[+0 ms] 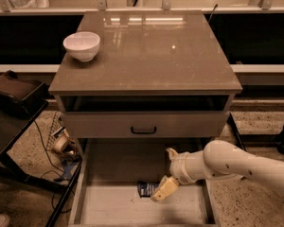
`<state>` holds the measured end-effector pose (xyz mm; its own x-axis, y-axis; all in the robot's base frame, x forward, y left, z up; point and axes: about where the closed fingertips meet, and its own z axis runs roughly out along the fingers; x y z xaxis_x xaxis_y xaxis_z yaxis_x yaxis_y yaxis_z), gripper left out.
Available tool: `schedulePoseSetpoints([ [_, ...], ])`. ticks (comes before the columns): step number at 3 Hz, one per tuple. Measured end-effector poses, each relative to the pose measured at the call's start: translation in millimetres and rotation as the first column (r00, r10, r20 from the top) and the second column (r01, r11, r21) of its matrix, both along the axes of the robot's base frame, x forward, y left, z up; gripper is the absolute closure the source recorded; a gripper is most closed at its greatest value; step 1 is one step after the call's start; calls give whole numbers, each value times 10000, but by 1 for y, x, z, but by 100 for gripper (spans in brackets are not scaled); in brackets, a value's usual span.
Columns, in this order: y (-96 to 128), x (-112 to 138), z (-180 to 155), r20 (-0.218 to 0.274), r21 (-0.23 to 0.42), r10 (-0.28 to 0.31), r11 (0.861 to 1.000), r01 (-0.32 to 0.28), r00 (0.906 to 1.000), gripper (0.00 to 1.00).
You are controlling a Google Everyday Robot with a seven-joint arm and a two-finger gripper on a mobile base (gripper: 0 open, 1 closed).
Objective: Place rxbar blueberry into middle drawer
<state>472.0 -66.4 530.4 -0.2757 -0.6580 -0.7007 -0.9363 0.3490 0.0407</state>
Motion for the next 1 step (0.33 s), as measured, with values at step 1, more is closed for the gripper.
schedulePoseSetpoints([
  [1, 0, 0, 0, 0, 0, 0, 10000, 0, 10000, 0],
])
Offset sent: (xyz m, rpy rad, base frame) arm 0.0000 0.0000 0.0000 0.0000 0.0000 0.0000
